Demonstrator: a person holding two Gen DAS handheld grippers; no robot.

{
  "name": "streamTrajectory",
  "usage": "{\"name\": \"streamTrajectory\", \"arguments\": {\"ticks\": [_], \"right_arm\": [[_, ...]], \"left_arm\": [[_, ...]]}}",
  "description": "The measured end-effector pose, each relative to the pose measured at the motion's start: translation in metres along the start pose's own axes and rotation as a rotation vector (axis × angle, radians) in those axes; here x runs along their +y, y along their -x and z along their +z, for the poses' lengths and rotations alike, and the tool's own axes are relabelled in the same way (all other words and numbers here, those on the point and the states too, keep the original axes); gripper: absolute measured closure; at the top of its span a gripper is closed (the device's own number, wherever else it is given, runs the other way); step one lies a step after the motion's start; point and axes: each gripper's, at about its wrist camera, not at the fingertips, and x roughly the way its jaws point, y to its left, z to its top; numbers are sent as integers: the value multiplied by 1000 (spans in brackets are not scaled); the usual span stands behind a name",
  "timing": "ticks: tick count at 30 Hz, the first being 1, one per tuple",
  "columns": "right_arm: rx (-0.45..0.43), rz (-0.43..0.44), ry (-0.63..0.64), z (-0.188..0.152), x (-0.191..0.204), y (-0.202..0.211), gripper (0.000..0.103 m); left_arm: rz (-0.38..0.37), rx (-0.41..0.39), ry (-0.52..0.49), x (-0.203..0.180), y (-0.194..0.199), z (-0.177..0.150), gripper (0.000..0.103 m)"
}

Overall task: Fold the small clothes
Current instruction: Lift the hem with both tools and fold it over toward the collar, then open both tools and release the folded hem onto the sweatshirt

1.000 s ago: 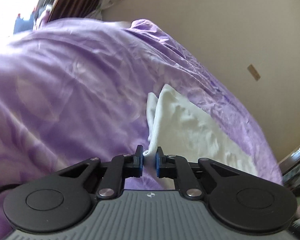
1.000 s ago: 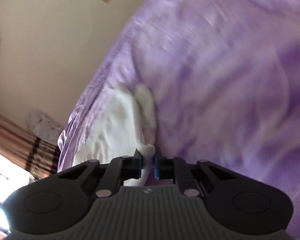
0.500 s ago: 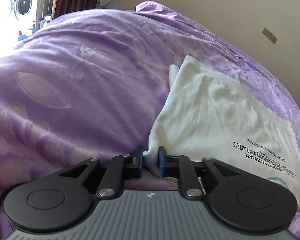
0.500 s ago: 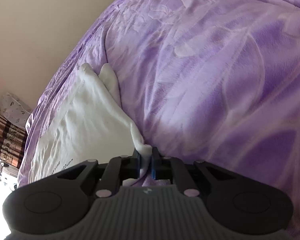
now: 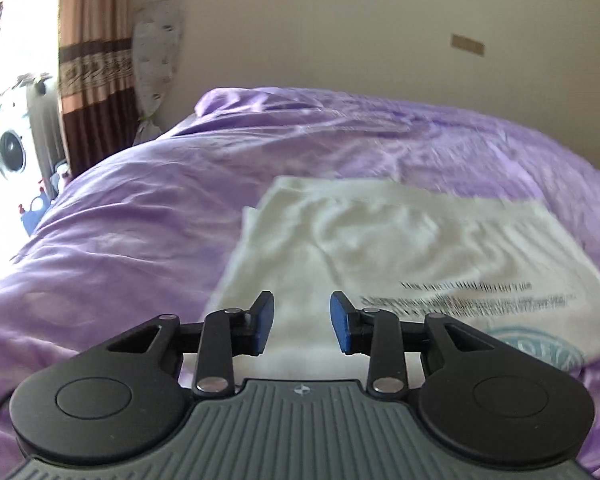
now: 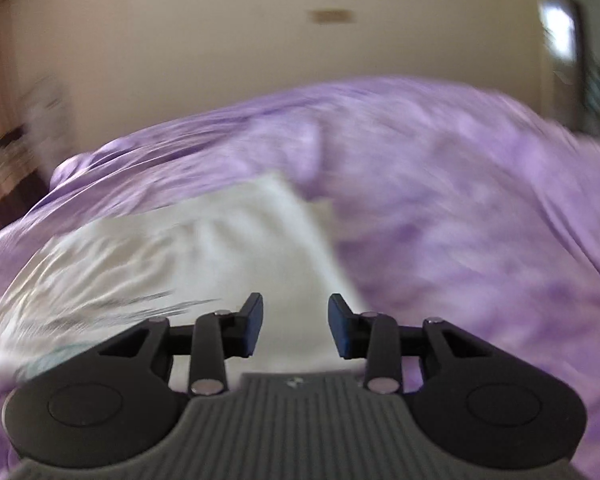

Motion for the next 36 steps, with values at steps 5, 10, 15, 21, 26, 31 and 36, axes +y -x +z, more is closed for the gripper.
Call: {"name": "streamTrajectory", "arguments": {"ticks": [5,10,15,21,26,31,36], "right_arm": [[20,78,146,-14,45,-18,65],[66,80,317,-34,77,-33,61],[165,70,330,-52,76,-49,61],[167,90,272,-40,65,-47,61],[151,138,67,4,24,-36,51],[247,201,-153,55,-40,-73,41],[337,217,-273,74,-84,-125,41]], "left_arm": [[-61,5,-87,-40,-6,-20,64],[-29,69,-157,-55,-26,-44,64],[-15,72,-217,-59,-31,-64,64],[-70,55,-173,-49,-16,-43,64],[-126,71,-134,-43,-13,3,60],[-228,125,-152,-52,-42,47,59],[-302,212,-137,-65,-89,65,59]]}}
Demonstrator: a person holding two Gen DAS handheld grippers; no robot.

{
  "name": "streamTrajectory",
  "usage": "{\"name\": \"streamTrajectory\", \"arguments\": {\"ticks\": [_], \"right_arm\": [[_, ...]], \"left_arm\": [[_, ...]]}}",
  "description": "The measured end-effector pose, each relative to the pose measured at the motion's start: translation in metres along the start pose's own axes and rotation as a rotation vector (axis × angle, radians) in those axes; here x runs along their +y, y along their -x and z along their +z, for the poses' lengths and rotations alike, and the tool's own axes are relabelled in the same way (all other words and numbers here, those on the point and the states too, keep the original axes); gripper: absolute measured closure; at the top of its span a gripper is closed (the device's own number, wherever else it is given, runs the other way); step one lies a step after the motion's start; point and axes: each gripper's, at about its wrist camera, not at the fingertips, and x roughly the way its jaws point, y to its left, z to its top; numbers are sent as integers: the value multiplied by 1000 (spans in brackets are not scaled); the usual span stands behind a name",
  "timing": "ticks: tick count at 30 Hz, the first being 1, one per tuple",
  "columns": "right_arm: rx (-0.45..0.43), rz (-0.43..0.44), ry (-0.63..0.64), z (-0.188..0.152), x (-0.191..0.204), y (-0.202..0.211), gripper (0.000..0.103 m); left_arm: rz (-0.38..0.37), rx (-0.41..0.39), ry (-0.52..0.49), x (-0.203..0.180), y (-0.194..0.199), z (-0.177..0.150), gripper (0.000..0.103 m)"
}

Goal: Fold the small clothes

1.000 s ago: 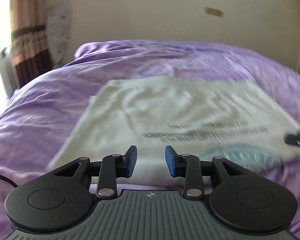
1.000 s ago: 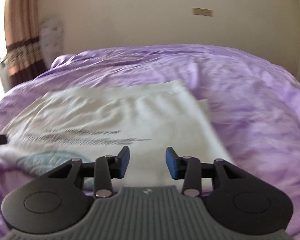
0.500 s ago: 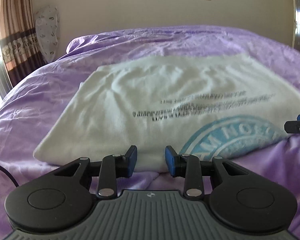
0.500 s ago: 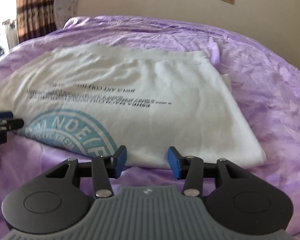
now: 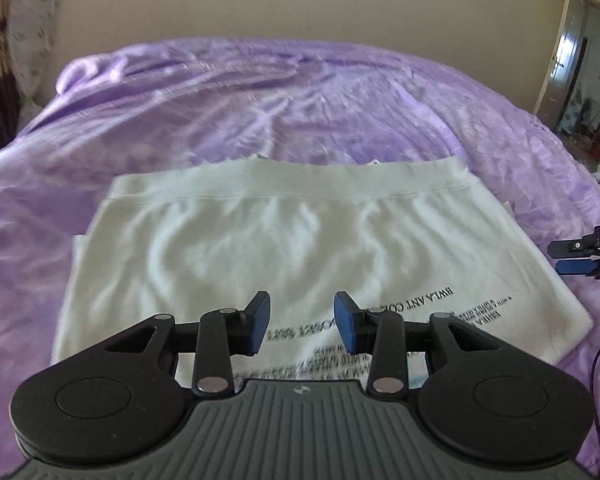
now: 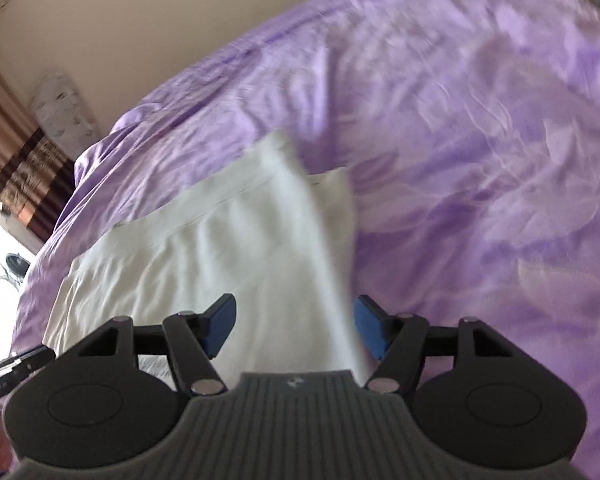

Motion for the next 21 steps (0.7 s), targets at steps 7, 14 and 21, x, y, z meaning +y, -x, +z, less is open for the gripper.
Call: {"name": "streamTrajectory", "arguments": {"ticks": [7,14,21], "right_arm": [[61,104,-164,21,-47,-50,42],[80,295,-267,30,-74,-89,77],[74,345,-263,32,-75,-98,90]], "left_arm": [[-26,48,-26,-5,-52,19,59],[-28,60,-69,-15,-103,47,59],[18,109,-109,-26,-151,77,59]]}}
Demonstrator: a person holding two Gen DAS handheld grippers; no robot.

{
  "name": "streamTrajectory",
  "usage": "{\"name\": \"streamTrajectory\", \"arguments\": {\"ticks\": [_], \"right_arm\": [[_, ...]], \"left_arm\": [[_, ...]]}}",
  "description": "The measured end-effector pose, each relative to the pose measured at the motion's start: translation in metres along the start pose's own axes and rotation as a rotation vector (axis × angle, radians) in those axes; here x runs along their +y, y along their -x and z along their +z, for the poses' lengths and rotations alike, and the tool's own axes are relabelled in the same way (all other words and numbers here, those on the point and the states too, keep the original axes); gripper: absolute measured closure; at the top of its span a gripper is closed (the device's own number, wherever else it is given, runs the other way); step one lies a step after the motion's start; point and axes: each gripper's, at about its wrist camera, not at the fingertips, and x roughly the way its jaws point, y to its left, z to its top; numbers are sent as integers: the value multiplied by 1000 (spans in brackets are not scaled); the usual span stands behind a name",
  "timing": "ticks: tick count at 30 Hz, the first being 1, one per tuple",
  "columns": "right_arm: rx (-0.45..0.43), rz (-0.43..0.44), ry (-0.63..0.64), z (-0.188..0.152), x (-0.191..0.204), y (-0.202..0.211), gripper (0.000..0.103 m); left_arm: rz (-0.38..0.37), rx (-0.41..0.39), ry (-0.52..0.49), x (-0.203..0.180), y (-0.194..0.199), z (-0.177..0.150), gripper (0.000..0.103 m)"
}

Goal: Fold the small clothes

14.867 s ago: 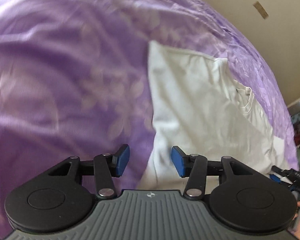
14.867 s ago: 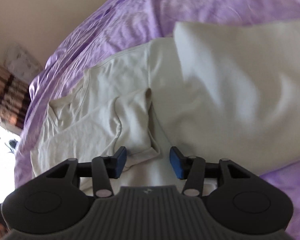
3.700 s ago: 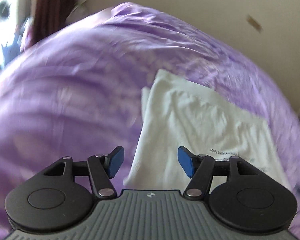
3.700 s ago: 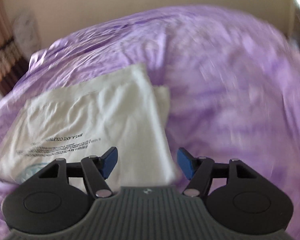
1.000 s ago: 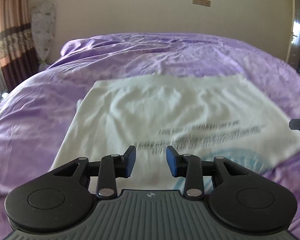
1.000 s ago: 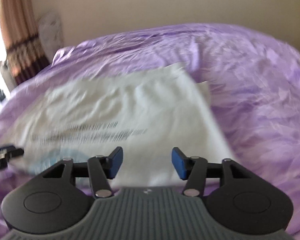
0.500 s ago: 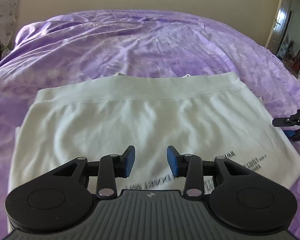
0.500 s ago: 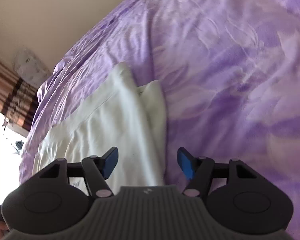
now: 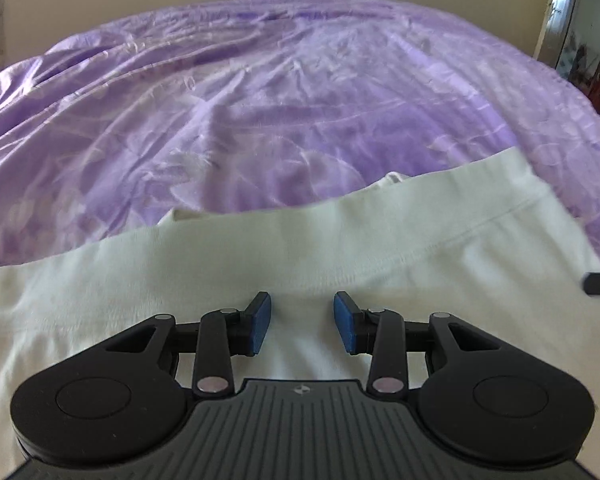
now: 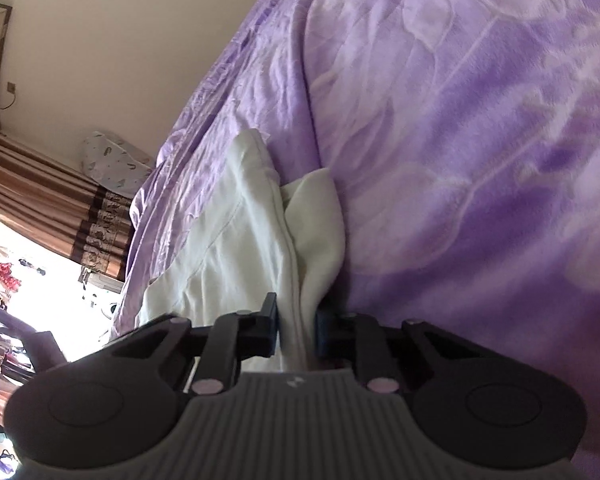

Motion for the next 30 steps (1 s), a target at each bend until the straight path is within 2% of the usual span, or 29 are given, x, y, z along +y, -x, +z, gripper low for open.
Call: {"name": "streamTrajectory", "arguments": {"ticks": [4,9,18,26,30], "right_arm": [[-6,-12,32,1,12,4,93],[1,-44,79,6,49,18,94],[8,-83,241,0,187,20,95],[36,-92,325,-37,305,-26,95],[72,-90,350,-69,349,-76,95]], "left_arm": [[12,-30,7,0,4,5,59],[23,-97,37,17,59,4,59],[85,-125,138,83,181,-19,59],[130,-110,158,139,247,-61,59],[144,-104,167,169,262,-84,59]]}}
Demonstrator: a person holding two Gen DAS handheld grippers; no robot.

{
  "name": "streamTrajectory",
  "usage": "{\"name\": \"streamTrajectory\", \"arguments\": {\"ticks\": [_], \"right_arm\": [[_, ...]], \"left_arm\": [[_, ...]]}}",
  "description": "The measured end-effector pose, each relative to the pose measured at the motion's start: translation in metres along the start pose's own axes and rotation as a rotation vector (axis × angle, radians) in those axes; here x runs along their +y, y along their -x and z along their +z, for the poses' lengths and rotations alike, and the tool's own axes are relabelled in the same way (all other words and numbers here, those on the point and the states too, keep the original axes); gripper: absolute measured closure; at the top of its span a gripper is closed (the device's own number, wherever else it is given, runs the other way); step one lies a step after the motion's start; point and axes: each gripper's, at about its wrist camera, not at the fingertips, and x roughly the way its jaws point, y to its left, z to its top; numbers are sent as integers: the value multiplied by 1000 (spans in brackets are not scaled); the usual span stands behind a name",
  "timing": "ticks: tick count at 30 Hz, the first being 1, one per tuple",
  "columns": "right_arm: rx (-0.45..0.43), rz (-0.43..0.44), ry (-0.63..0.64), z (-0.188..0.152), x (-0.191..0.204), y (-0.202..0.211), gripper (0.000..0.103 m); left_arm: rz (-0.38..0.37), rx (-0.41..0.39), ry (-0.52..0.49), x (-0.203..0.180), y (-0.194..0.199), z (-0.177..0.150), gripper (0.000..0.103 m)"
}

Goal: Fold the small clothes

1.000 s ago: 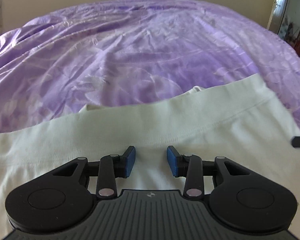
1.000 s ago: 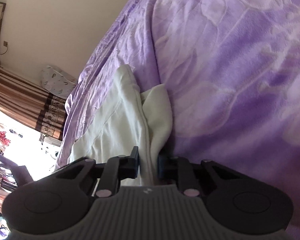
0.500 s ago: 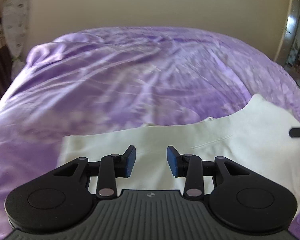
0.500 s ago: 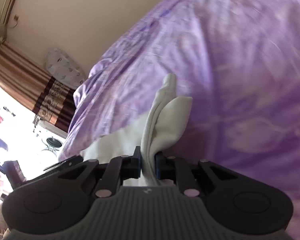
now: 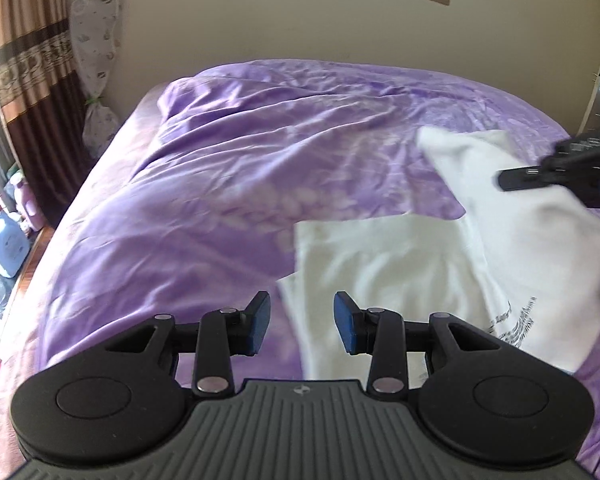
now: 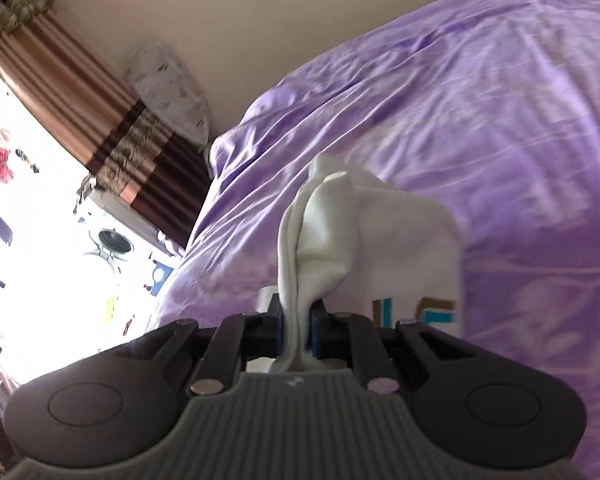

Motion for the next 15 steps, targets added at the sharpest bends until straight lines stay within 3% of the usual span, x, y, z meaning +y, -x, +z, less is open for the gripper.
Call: {"name": "streamTrajectory", "arguments": {"ticks": [9,15], "right_arm": [[187,-55,38,-69,71,-143,95],[240,-104,77,-94,78,-177,95]], "left_arm": [[-16,44,70,57,-7,-41,59],[-54,64,110,66,-21,-53,59]]}}
